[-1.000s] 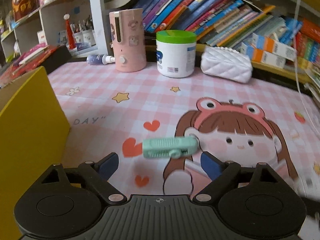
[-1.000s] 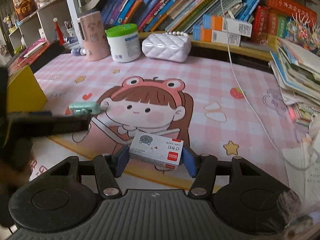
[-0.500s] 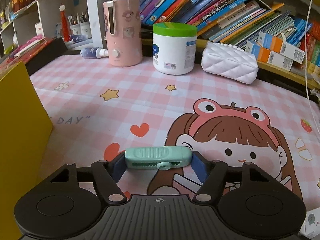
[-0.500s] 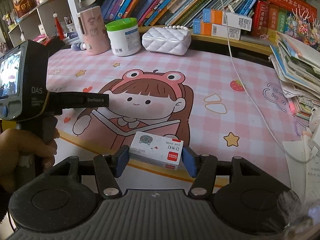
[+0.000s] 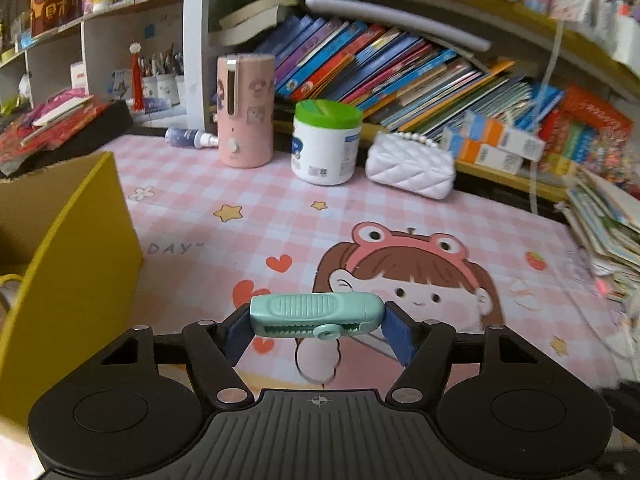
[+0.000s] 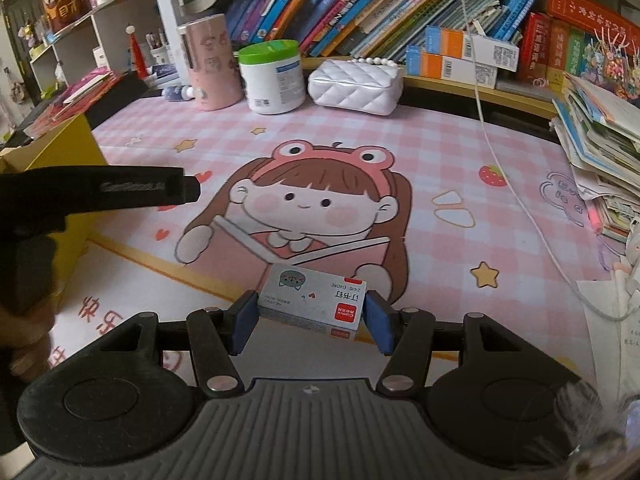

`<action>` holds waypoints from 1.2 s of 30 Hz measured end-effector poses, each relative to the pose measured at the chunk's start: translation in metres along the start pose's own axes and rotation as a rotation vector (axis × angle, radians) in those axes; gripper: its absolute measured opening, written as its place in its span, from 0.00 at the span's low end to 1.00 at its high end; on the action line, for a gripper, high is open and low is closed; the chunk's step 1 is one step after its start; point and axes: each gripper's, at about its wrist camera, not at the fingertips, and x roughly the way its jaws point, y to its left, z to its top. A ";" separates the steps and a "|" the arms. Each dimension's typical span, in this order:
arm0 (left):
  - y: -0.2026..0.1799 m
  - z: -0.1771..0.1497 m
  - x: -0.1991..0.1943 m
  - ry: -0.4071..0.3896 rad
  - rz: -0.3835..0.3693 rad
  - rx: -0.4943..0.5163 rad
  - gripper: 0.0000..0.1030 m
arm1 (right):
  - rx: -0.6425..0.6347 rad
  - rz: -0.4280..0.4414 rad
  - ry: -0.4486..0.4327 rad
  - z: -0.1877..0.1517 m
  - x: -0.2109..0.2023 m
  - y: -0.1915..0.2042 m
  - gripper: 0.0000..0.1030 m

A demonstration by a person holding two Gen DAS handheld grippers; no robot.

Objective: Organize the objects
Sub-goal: 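Carry the stapler and card box in both tools toward the yellow box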

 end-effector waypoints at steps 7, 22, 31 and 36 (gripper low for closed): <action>0.019 -0.021 -0.060 -0.025 -0.050 0.024 0.66 | -0.006 0.009 -0.021 -0.009 -0.018 0.024 0.53; 0.099 -0.068 -0.132 -0.019 -0.041 -0.019 0.66 | -0.077 0.013 -0.040 -0.041 -0.056 0.119 0.53; 0.155 -0.107 -0.170 0.033 -0.023 -0.047 0.66 | -0.074 0.033 0.003 -0.075 -0.071 0.183 0.53; 0.187 -0.122 -0.193 0.031 0.001 -0.061 0.66 | -0.086 0.060 0.018 -0.095 -0.078 0.221 0.53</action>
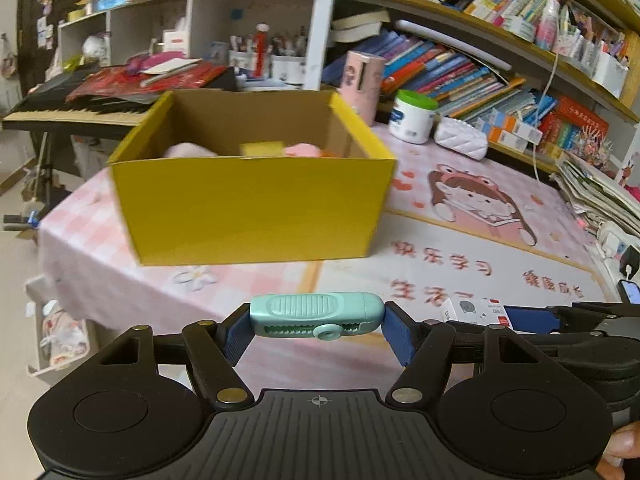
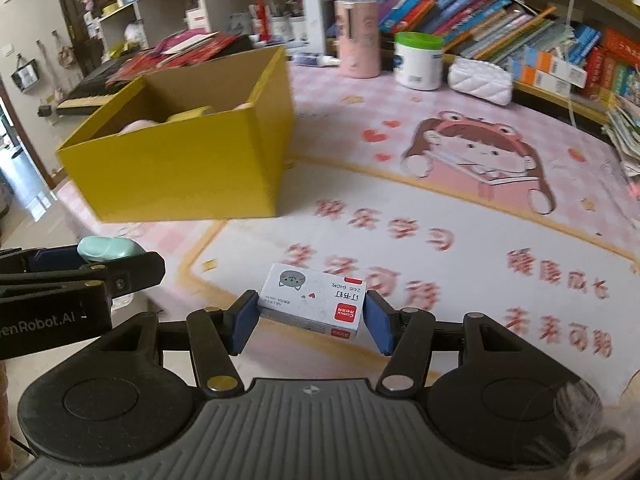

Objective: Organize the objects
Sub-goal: 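Carry the stapler and card box in both tools toward the yellow box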

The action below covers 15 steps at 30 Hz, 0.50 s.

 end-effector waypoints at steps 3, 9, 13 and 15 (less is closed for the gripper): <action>0.018 -0.007 -0.013 -0.010 0.017 -0.007 0.66 | -0.012 0.016 -0.004 -0.007 -0.004 0.023 0.53; 0.046 -0.018 -0.036 -0.028 0.044 -0.028 0.66 | -0.041 0.046 -0.011 -0.018 -0.010 0.063 0.53; 0.059 -0.022 -0.048 -0.041 0.053 -0.039 0.66 | -0.060 0.061 -0.016 -0.020 -0.015 0.081 0.53; 0.064 -0.024 -0.054 -0.050 0.055 -0.044 0.66 | -0.068 0.065 -0.019 -0.022 -0.018 0.090 0.53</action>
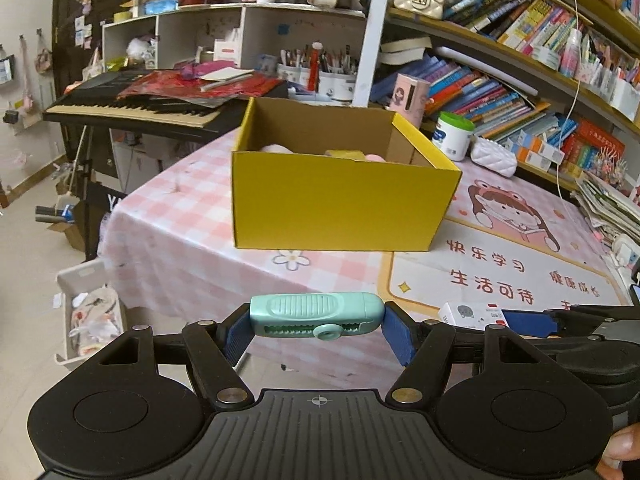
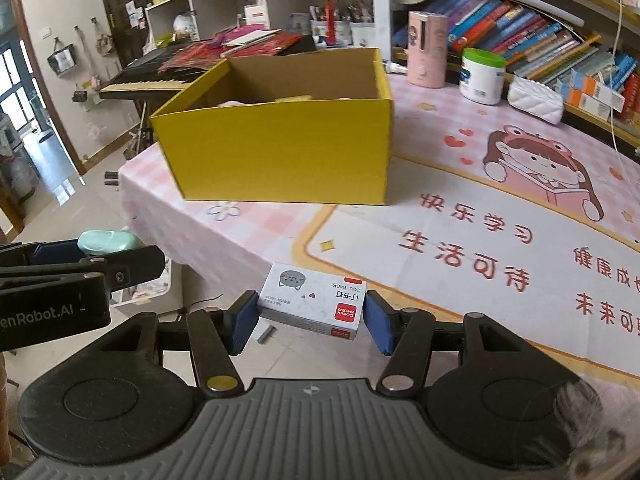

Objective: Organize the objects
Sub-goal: 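Carry the stapler and card box in both tools toward the yellow box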

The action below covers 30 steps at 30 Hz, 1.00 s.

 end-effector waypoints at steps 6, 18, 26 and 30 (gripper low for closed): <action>0.009 -0.002 -0.013 -0.028 0.001 -0.013 0.66 | -0.026 0.005 -0.011 -0.001 -0.007 0.015 0.53; 0.005 0.004 -0.010 -0.042 -0.018 -0.027 0.66 | -0.035 -0.013 -0.026 0.002 -0.015 0.011 0.53; 0.003 0.021 0.004 -0.060 0.009 -0.025 0.66 | -0.037 0.004 -0.038 0.017 -0.001 0.002 0.53; 0.001 0.038 0.012 -0.085 0.026 -0.018 0.66 | -0.041 0.020 -0.056 0.036 0.008 -0.004 0.53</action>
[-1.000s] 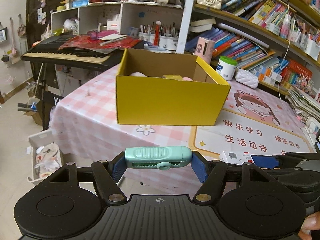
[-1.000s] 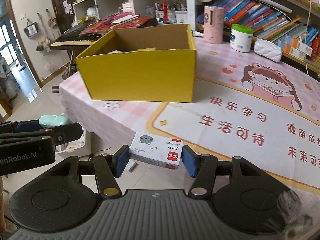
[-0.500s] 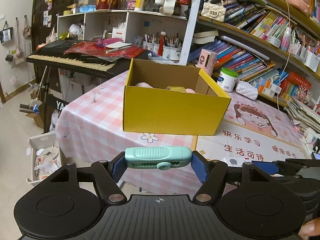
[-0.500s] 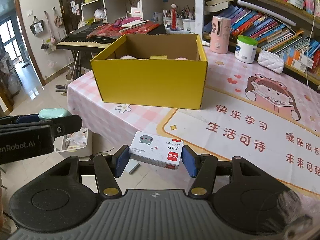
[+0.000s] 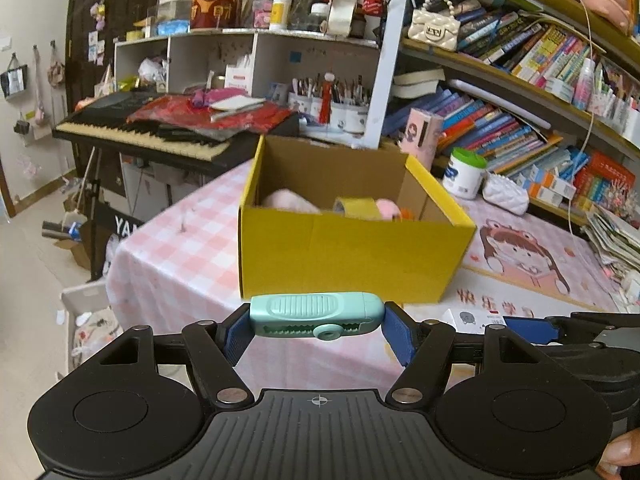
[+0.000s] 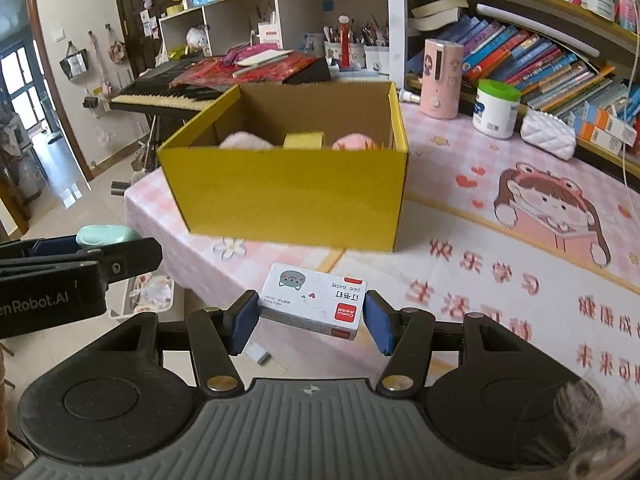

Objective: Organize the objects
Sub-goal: 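Carry the stapler and card box in both tools toward the yellow box, then lower the stapler with the left tool while the right tool lowers the card box into the box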

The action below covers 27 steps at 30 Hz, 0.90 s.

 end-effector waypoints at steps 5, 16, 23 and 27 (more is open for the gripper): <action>-0.003 0.025 0.013 -0.057 0.037 0.011 0.66 | -0.022 0.020 -0.049 0.029 0.012 -0.007 0.53; -0.004 0.075 0.061 -0.114 0.139 -0.033 0.66 | -0.136 0.052 -0.181 0.096 0.044 -0.026 0.53; -0.009 0.080 0.095 -0.045 0.184 -0.054 0.66 | -0.217 0.111 -0.121 0.117 0.085 -0.029 0.53; -0.012 0.077 0.108 -0.004 0.203 -0.047 0.66 | -0.224 0.139 -0.086 0.116 0.102 -0.032 0.53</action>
